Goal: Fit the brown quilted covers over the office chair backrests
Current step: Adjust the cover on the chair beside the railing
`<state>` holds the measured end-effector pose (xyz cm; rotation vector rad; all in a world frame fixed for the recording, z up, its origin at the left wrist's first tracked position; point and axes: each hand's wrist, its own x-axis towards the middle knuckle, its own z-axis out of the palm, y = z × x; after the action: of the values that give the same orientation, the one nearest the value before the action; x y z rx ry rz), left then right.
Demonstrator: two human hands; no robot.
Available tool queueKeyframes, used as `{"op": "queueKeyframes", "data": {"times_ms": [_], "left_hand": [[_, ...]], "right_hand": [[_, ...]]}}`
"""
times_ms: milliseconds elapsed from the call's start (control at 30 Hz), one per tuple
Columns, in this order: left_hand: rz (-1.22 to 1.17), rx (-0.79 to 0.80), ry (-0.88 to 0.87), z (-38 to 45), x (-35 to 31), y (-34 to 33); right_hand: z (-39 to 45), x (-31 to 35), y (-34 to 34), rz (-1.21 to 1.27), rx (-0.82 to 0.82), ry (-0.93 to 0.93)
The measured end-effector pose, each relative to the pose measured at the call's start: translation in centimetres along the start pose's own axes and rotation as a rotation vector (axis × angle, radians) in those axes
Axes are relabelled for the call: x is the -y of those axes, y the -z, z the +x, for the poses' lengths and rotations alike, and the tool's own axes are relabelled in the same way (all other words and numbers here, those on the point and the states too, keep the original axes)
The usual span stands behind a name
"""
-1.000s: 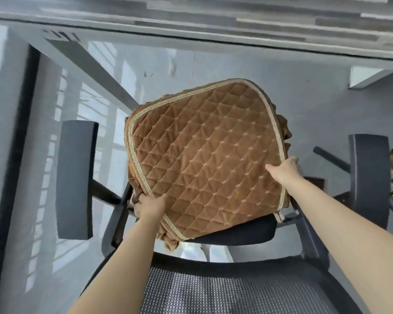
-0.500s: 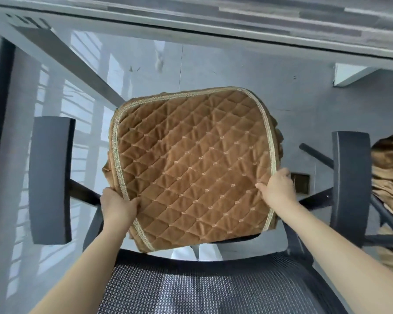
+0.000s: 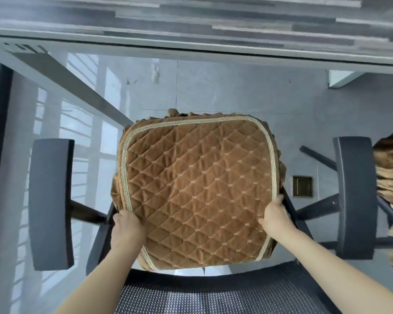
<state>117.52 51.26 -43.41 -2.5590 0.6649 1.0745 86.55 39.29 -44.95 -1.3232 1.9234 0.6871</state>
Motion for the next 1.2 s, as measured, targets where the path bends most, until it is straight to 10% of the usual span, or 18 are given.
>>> {"op": "queueKeyframes", "data": {"times_ms": [200,700,1200], "left_hand": [[0.055,-0.147,-0.125,2.5,-2.3,4.0],[-0.651,-0.067,0.108,9.9,-6.2,7.6],[-0.467,-0.233,0.01,9.1,-6.7,5.9]], "right_hand": [[2.2,4.4,4.7,-0.084,-0.288,0.277],[9.3,11.4,11.1,0.374,-0.263,0.07],[9.3,7.4,8.6,0.551,-0.379,0.189]]}}
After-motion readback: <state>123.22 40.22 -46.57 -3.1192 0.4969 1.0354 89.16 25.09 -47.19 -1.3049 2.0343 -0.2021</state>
